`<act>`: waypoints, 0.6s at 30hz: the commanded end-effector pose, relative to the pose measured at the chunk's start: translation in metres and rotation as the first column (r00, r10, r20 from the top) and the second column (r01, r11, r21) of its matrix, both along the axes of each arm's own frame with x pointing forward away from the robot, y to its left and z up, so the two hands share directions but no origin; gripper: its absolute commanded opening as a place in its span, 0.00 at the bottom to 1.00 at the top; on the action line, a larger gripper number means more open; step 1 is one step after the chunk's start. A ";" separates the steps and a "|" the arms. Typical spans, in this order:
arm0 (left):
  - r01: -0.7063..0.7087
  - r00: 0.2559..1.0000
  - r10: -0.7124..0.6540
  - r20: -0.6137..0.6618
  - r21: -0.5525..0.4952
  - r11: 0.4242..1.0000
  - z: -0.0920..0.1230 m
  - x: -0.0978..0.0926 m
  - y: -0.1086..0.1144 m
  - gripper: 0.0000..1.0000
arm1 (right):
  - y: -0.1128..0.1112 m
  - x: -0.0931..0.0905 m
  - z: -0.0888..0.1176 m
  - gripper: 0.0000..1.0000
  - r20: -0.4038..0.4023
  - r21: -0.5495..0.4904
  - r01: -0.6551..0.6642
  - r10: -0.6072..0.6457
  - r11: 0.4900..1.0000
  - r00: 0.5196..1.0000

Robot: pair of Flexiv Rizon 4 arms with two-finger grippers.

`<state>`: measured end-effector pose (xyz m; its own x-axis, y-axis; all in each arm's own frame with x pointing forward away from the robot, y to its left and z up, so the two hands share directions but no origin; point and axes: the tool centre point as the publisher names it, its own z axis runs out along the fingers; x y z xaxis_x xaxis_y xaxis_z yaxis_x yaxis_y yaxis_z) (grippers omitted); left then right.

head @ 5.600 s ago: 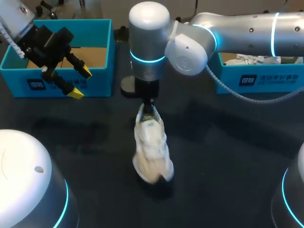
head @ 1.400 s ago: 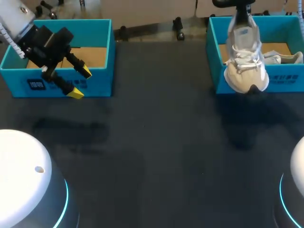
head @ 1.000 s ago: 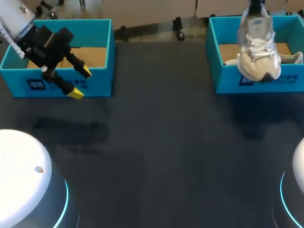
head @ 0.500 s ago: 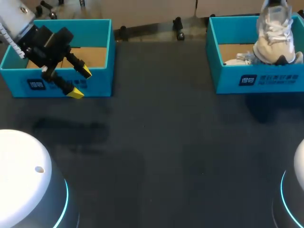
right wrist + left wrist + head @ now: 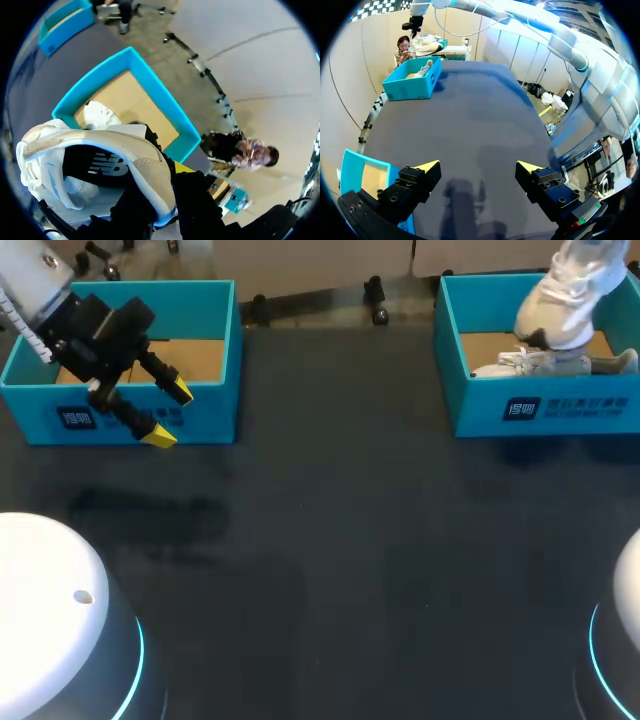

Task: Take the shoe out of the shoebox, open the shoe tongue, remove and reinsert the insole, then place the shoe into the shoebox

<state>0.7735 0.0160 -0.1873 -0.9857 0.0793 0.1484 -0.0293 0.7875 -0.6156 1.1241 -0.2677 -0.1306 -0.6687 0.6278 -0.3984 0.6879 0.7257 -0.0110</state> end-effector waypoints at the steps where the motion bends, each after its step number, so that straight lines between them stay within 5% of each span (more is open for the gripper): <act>1: 0.001 1.000 -0.001 0.000 0.002 1.000 0.000 0.000 0.000 1.00 | 0.000 -0.006 -0.002 0.00 0.108 0.040 0.291 -0.294 0.956 0.950; 11: 0.001 1.000 -0.001 0.000 0.002 1.000 0.000 0.000 0.000 1.00 | -0.013 -0.027 0.010 0.00 0.202 0.112 0.623 -0.631 0.774 0.749; 18: 0.001 1.000 -0.001 0.000 0.002 1.000 0.000 0.000 0.000 1.00 | -0.016 -0.039 0.007 0.00 0.124 0.162 0.763 -0.780 0.626 0.613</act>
